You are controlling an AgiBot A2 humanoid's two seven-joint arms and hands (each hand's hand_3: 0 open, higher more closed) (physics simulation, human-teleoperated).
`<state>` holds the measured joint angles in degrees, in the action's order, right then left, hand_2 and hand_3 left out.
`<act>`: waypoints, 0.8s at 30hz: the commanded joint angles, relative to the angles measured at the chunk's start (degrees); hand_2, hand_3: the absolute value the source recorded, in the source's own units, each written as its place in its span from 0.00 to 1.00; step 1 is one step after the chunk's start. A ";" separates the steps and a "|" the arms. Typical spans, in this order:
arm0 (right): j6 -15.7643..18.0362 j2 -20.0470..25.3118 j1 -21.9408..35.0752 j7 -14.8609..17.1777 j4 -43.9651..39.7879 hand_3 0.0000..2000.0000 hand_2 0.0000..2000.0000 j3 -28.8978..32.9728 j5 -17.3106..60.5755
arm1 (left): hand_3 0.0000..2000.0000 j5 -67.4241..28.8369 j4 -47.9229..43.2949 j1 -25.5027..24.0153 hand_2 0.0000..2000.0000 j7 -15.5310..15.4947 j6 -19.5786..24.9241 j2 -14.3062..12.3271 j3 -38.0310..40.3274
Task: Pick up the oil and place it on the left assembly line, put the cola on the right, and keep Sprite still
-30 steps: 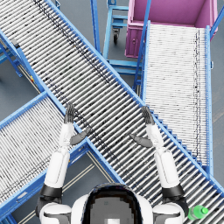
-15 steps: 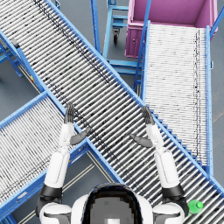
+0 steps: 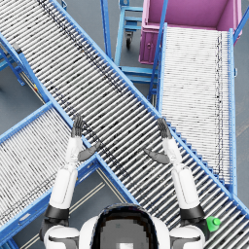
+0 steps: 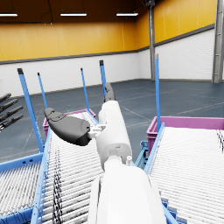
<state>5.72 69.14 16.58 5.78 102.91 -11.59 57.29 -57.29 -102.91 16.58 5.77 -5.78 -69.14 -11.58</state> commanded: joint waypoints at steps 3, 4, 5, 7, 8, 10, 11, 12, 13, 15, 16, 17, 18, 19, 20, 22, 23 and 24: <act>0.00 0.00 0.00 0.00 0.00 0.00 0.00 0.00 0.00 | 0.00 0.00 0.00 0.00 0.00 0.00 0.00 0.00 0.00; 0.00 0.00 0.00 0.00 0.00 0.00 0.00 0.00 0.00 | 0.00 0.00 0.00 0.00 0.00 0.00 0.00 0.00 0.00; 0.00 0.00 0.00 0.00 0.00 0.00 0.00 0.00 0.00 | 0.00 0.00 0.00 0.00 0.00 0.00 0.00 0.00 0.00; 0.00 0.00 0.00 0.00 0.00 0.00 0.00 0.00 0.00 | 0.00 0.00 0.00 0.00 0.00 0.00 0.00 0.00 0.00; 0.00 0.00 0.00 0.00 0.00 0.00 0.00 0.00 0.00 | 0.00 0.00 0.00 0.00 0.00 0.00 0.00 0.00 0.00; 0.00 0.00 0.00 0.00 0.00 0.00 0.00 0.00 0.00 | 0.00 0.00 0.00 0.00 0.00 0.00 0.00 0.00 0.00; 0.00 0.00 0.00 0.00 0.00 0.00 0.00 0.00 0.00 | 0.00 0.00 0.00 0.00 0.00 0.00 0.00 0.00 0.00; 0.00 0.00 0.00 0.00 0.00 0.00 0.00 0.00 0.00 | 0.00 0.00 0.00 0.00 0.00 0.00 0.00 0.00 0.00; 0.00 0.00 0.00 0.00 0.00 0.00 0.00 0.00 0.00 | 0.00 0.00 0.00 0.00 0.00 0.00 0.00 0.00 0.00; 0.00 0.00 0.00 0.00 0.00 0.00 0.00 0.00 0.00 | 0.00 0.00 0.00 0.00 0.00 0.00 0.00 0.00 0.00; 0.00 0.00 0.00 0.00 0.00 0.00 0.00 0.00 0.00 | 0.00 0.00 0.00 0.00 0.00 0.00 0.00 0.00 0.00; 0.00 0.00 0.00 0.00 0.00 0.00 0.00 0.00 0.00 | 0.00 0.00 0.00 0.00 0.00 0.00 0.00 0.00 0.00; 0.00 0.00 0.00 0.00 0.00 0.00 0.00 0.00 0.00 | 0.00 0.00 0.00 0.00 0.00 0.00 0.00 0.00 0.00; 0.00 0.00 0.00 0.00 0.00 0.00 0.00 0.00 0.00 | 0.00 0.00 0.00 0.00 0.00 0.00 0.00 0.00 0.00; 0.00 0.00 0.00 0.00 0.00 0.00 0.00 0.00 0.00 | 0.00 0.00 0.00 0.00 0.00 0.00 0.00 0.00 0.00; 0.00 0.00 0.00 0.00 0.00 0.00 0.00 0.00 0.00 | 0.00 0.00 0.00 0.00 0.00 0.00 0.00 0.00 0.00; 0.00 0.00 0.00 0.00 0.00 0.00 0.00 0.00 0.00 | 0.00 0.00 0.00 0.00 0.00 0.00 0.00 0.00 0.00; 0.00 0.00 0.00 0.00 0.00 0.00 0.00 0.00 0.00 | 0.00 0.00 0.00 0.00 0.00 0.00 0.00 0.00 0.00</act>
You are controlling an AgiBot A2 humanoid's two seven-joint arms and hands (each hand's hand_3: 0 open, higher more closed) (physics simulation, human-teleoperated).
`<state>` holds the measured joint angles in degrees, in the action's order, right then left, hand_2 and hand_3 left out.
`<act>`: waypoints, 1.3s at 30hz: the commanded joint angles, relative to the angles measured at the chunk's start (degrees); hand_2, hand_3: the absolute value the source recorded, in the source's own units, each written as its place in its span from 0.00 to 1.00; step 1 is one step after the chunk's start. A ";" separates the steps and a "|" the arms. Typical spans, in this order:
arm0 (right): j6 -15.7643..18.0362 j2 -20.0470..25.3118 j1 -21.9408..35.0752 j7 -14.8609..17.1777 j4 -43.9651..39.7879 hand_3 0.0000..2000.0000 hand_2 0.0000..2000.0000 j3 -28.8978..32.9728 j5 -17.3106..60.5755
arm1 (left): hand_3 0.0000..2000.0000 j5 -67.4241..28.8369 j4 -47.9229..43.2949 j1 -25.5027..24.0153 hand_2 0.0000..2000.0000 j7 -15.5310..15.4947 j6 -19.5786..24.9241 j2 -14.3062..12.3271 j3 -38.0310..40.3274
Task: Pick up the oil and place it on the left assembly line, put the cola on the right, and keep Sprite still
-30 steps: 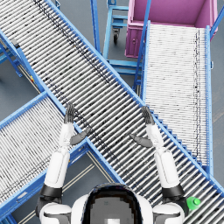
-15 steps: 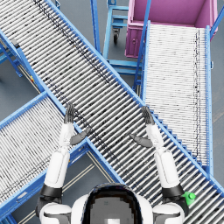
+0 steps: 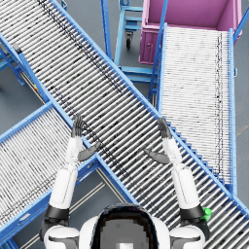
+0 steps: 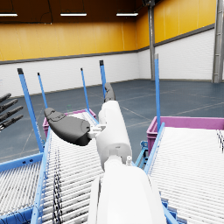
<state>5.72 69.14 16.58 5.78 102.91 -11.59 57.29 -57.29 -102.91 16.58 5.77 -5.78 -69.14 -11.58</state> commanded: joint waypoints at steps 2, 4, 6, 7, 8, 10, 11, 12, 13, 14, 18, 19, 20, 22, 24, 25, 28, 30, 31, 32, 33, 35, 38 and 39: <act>0.00 0.00 0.00 0.00 0.00 0.00 0.00 0.00 0.00 | 0.00 0.00 0.00 0.00 0.00 0.00 0.00 0.00 0.00; 0.00 0.00 0.00 0.00 0.00 0.00 0.00 0.00 0.00 | 0.00 0.00 0.00 0.00 0.00 0.00 0.00 0.00 0.00; 0.00 0.00 0.00 0.00 0.00 0.00 0.00 0.00 0.00 | 0.00 0.00 0.00 0.00 0.00 0.00 0.00 0.00 0.00; 0.00 0.00 0.00 0.00 0.00 0.00 0.00 0.00 0.00 | 0.00 0.00 0.00 0.00 0.00 0.00 0.00 0.00 0.00; 0.00 0.00 0.00 0.00 0.00 0.00 0.00 0.00 0.00 | 0.00 0.00 0.00 0.00 0.00 0.00 0.00 0.00 0.00; 0.00 0.00 0.00 0.00 0.00 0.00 0.00 0.00 0.00 | 0.00 0.00 0.00 0.00 0.00 0.00 0.00 0.00 0.00; 0.00 0.00 0.00 0.00 0.00 0.00 0.00 0.00 0.00 | 0.00 0.00 0.00 0.00 0.00 0.00 0.00 0.00 0.00; 0.00 0.00 0.00 0.00 0.00 0.00 0.00 0.00 0.00 | 0.00 0.00 0.00 0.00 0.00 0.00 0.00 0.00 0.00; 0.00 0.00 0.00 0.00 0.00 0.00 0.00 0.00 0.00 | 0.00 0.00 0.00 0.00 0.00 0.00 0.00 0.00 0.00; 0.00 0.00 0.00 0.00 0.00 0.00 0.00 0.00 0.00 | 0.00 0.00 0.00 0.00 0.00 0.00 0.00 0.00 0.00; 0.00 0.00 0.00 0.00 0.00 0.00 0.00 0.00 0.00 | 0.00 0.00 0.00 0.00 0.00 0.00 0.00 0.00 0.00; 0.00 0.00 0.00 0.00 0.00 0.00 0.00 0.00 0.00 | 0.00 0.00 0.00 0.00 0.00 0.00 0.00 0.00 0.00; 0.00 0.00 0.00 0.00 0.00 0.00 0.00 0.00 0.00 | 0.00 0.00 0.00 0.00 0.00 0.00 0.00 0.00 0.00; 0.00 0.00 0.00 0.00 0.00 0.00 0.00 0.00 0.00 | 0.00 0.00 0.00 0.00 0.00 0.00 0.00 0.00 0.00; 0.00 0.00 0.00 0.00 0.00 0.00 0.00 0.00 0.00 | 0.00 0.00 0.00 0.00 0.00 0.00 0.00 0.00 0.00; 0.00 0.00 0.00 0.00 0.00 0.00 0.00 0.00 0.00 | 0.00 0.00 0.00 0.00 0.00 0.00 0.00 0.00 0.00; 0.00 0.00 0.00 0.00 0.00 0.00 0.00 0.00 0.00 | 0.00 0.00 0.00 0.00 0.00 0.00 0.00 0.00 0.00; 0.00 0.00 0.00 0.00 0.00 0.00 0.00 0.00 0.00 | 0.00 0.00 0.00 0.00 0.00 0.00 0.00 0.00 0.00; 0.00 0.00 0.00 0.00 0.00 0.00 0.00 0.00 0.00 | 0.00 0.00 0.00 0.00 0.00 0.00 0.00 0.00 0.00; 0.00 0.00 0.00 0.00 0.00 0.00 0.00 0.00 0.00 | 0.00 0.00 0.00 0.00 0.00 0.00 0.00 0.00 0.00; 0.00 0.00 0.00 0.00 0.00 0.00 0.00 0.00 0.00 | 0.00 0.00 0.00 0.00 0.00 0.00 0.00 0.00 0.00; 0.00 0.00 0.00 0.00 0.00 0.00 0.00 0.00 0.00 | 0.00 0.00 0.00 0.00 0.00 0.00 0.00 0.00 0.00; 0.00 0.00 0.00 0.00 0.00 0.00 0.00 0.00 0.00 | 0.00 0.00 0.00 0.00 0.00 0.00 0.00 0.00 0.00; 0.00 0.00 0.00 0.00 0.00 0.00 0.00 0.00 0.00 | 0.00 0.00 0.00 0.00 0.00 0.00 0.00 0.00 0.00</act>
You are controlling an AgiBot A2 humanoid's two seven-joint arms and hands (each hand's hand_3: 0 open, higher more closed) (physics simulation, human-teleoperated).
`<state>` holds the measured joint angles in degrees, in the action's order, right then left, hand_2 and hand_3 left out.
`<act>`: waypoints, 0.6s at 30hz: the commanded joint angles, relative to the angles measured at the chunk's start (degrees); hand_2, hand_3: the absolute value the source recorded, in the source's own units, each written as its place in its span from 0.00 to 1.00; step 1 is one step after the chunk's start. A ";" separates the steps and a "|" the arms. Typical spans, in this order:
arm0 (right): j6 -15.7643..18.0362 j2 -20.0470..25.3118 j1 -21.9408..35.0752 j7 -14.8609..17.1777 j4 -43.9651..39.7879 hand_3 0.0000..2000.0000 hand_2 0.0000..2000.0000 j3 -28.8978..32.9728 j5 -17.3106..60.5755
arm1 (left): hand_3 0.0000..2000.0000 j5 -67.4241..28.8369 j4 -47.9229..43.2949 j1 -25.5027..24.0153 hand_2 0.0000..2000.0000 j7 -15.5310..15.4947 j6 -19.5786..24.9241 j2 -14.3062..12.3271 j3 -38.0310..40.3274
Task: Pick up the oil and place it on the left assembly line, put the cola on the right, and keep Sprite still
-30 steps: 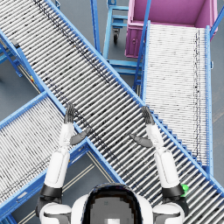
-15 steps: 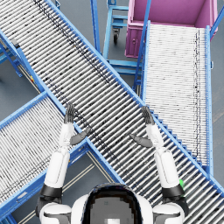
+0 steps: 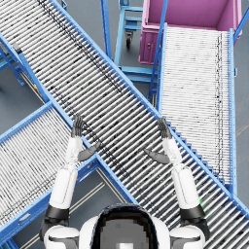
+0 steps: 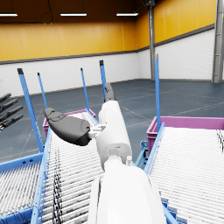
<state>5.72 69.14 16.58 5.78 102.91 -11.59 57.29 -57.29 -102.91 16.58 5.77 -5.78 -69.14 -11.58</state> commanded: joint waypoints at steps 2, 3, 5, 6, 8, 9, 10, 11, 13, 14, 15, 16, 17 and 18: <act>0.00 0.00 0.00 0.00 0.00 0.00 0.00 0.00 0.00 | 0.00 0.00 0.00 0.00 0.00 0.00 0.00 0.00 0.00; 0.00 0.00 0.00 0.00 0.00 0.00 0.00 0.00 0.00 | 0.00 0.00 0.00 0.00 0.00 0.00 0.00 0.00 0.00; 0.00 0.00 0.00 0.00 0.00 0.00 0.00 0.00 0.00 | 0.00 0.00 0.00 0.00 0.00 0.00 0.00 0.00 0.00; 0.00 0.00 0.00 0.00 0.00 0.00 0.00 0.00 0.00 | 0.00 0.00 0.00 0.00 0.00 0.00 0.00 0.00 0.00; 0.00 0.00 0.00 0.00 0.00 0.00 0.00 0.00 0.00 | 0.00 0.00 0.00 0.00 0.00 0.00 0.00 0.00 0.00; 0.00 0.00 0.00 0.00 0.00 0.00 0.00 0.00 0.00 | 0.00 0.00 0.00 0.00 0.00 0.00 0.00 0.00 0.00; 0.00 0.00 0.00 0.00 0.00 0.00 0.00 0.00 0.00 | 0.00 0.00 0.00 0.00 0.00 0.00 0.00 0.00 0.00; 0.00 0.00 0.00 0.00 0.00 0.00 0.00 0.00 0.00 | 0.00 0.00 0.00 0.00 0.00 0.00 0.00 0.00 0.00; 0.00 0.00 0.00 0.00 0.00 0.00 0.00 0.00 0.00 | 0.00 0.00 0.00 0.00 0.00 0.00 0.00 0.00 0.00; 0.00 0.00 0.00 0.00 0.00 0.00 0.00 0.00 0.00 | 0.00 0.00 0.00 0.00 0.00 0.00 0.00 0.00 0.00; 0.00 0.00 0.00 0.00 0.00 0.00 0.00 0.00 0.00 | 0.00 0.00 0.00 0.00 0.00 0.00 0.00 0.00 0.00; 0.00 0.00 0.00 0.00 0.00 0.00 0.00 0.00 0.00 | 0.00 0.00 0.00 0.00 0.00 0.00 0.00 0.00 0.00; 0.00 0.00 0.00 0.00 0.00 0.00 0.00 0.00 0.00 | 0.00 0.00 0.00 0.00 0.00 0.00 0.00 0.00 0.00; 0.00 0.00 0.00 0.00 0.00 0.00 0.00 0.00 0.00 | 0.00 0.00 0.00 0.00 0.00 0.00 0.00 0.00 0.00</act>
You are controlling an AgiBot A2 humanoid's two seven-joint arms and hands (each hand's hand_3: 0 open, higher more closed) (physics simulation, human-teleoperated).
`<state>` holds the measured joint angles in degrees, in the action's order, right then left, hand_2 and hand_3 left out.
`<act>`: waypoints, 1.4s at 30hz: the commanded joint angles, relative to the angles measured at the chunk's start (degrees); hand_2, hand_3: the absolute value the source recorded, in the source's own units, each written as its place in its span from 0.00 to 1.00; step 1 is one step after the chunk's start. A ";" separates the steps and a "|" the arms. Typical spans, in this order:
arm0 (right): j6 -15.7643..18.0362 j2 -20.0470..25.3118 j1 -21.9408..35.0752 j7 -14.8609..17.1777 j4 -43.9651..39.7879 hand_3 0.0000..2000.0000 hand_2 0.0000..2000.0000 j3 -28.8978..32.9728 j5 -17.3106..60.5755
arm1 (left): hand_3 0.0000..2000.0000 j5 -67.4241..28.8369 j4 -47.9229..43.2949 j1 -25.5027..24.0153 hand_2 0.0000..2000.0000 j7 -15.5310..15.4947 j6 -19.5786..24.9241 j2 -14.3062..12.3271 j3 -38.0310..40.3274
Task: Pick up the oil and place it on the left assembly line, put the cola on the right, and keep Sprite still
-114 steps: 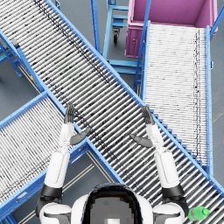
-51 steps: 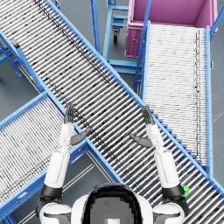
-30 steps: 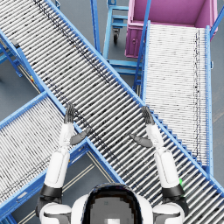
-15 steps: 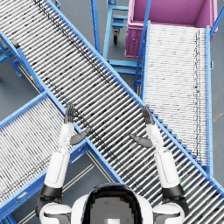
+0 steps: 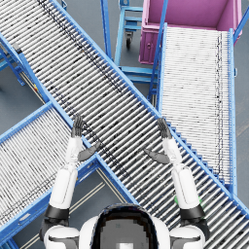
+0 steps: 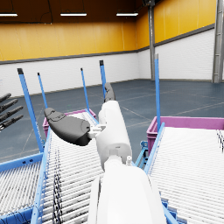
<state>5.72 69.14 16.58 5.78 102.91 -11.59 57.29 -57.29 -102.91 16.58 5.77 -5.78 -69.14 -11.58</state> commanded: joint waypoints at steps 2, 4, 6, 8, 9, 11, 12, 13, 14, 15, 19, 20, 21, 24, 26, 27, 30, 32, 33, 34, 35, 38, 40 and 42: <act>0.00 0.00 0.00 0.00 0.00 0.00 0.00 0.00 0.00 | 0.00 0.00 0.00 0.00 0.00 0.00 0.00 0.00 0.00; 0.00 0.00 0.00 0.00 0.00 0.00 0.00 0.00 0.00 | 0.00 0.00 0.00 0.00 0.00 0.00 0.00 0.00 0.00; 0.00 0.00 0.00 0.00 0.00 0.00 0.00 0.00 0.00 | 0.00 0.00 0.00 0.00 0.00 0.00 0.00 0.00 0.00; 0.00 0.00 0.00 0.00 0.00 0.00 0.00 0.00 0.00 | 0.00 0.00 0.00 0.00 0.00 0.00 0.00 0.00 0.00; 0.00 0.00 0.00 0.00 0.00 0.00 0.00 0.00 0.00 | 0.00 0.00 0.00 0.00 0.00 0.00 0.00 0.00 0.00; 0.00 0.00 0.00 0.00 0.00 0.00 0.00 0.00 0.00 | 0.00 0.00 0.00 0.00 0.00 0.00 0.00 0.00 0.00; 0.00 0.00 0.00 0.00 0.00 0.00 0.00 0.00 0.00 | 0.00 0.00 0.00 0.00 0.00 0.00 0.00 0.00 0.00; 0.00 0.00 0.00 0.00 0.00 0.00 0.00 0.00 0.00 | 0.00 0.00 0.00 0.00 0.00 0.00 0.00 0.00 0.00; 0.00 0.00 0.00 0.00 0.00 0.00 0.00 0.00 0.00 | 0.00 0.00 0.00 0.00 0.00 0.00 0.00 0.00 0.00; 0.00 0.00 0.00 0.00 0.00 0.00 0.00 0.00 0.00 | 0.00 0.00 0.00 0.00 0.00 0.00 0.00 0.00 0.00; -1.62 0.27 0.17 -1.64 -0.98 0.00 0.00 -0.75 0.00 | 0.00 0.00 0.82 0.39 0.00 -1.63 1.63 -0.39 -0.49; -2.78 0.44 0.09 -2.81 -1.07 0.00 0.00 -0.89 0.00 | 0.00 0.00 0.91 0.31 0.00 -2.80 2.81 -0.56 -0.63; -3.61 0.77 0.35 -3.65 -1.24 0.00 0.00 -0.66 0.00 | 0.00 0.00 1.16 0.60 0.00 -3.64 3.65 -0.92 -0.90; -4.94 1.53 0.65 -5.00 -1.39 0.00 0.00 -0.58 0.00 | 0.00 0.00 1.07 0.52 0.00 -4.98 4.99 -1.46 -0.19; -5.32 1.61 0.05 -5.38 -0.87 0.00 0.00 0.13 0.00 | 0.00 0.01 0.05 0.56 0.00 -5.36 5.37 -1.87 0.45; -5.43 1.78 0.01 -5.49 -0.87 0.00 0.00 0.26 -0.01 | 0.00 0.01 -0.68 0.40 0.00 -5.48 5.49 -1.99 0.51; -5.61 2.52 0.38 -5.68 0.89 0.00 0.00 1.35 -0.01 | 0.00 0.01 -2.84 1.49 0.00 -5.66 5.67 -3.04 2.40; -5.66 2.99 0.66 -5.73 2.45 0.00 0.00 2.64 -0.01 | 0.00 0.01 -4.74 2.92 0.00 -5.71 5.72 -4.03 3.35; -5.68 3.25 0.88 -5.74 3.03 0.00 0.00 3.23 -0.01 | 0.00 0.01 -5.58 3.19 0.00 -5.73 5.74 -4.28 3.98; -5.69 3.57 1.26 -5.76 3.67 0.00 0.00 3.86 -0.01 | 0.00 0.01 -5.75 3.57 0.00 -5.74 5.75 -4.57 4.46; -5.70 3.72 1.26 -5.76 4.07 0.00 0.00 4.32 -0.01 | 0.00 0.01 -5.80 3.65 0.00 -5.74 5.76 -4.73 4.83; -5.71 4.43 2.50 -5.78 5.74 0.00 0.00 7.68 -0.01 | 0.00 0.01 -7.94 5.57 0.00 -5.76 5.77 -5.55 8.09; -5.71 4.72 3.25 -5.78 6.18 0.00 0.00 10.18 -0.01 | 0.00 0.01 -8.40 6.82 0.00 -5.76 5.77 -5.93 9.67; -5.71 4.93 3.57 -5.78 6.47 0.00 0.00 11.61 -0.02 | 0.00 0.01 -8.11 7.42 0.00 -5.76 5.78 -6.17 10.72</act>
<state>0.00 74.05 19.00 0.00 108.57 -2.16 57.27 -57.27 -110.52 22.41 0.00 0.00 -75.21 -2.56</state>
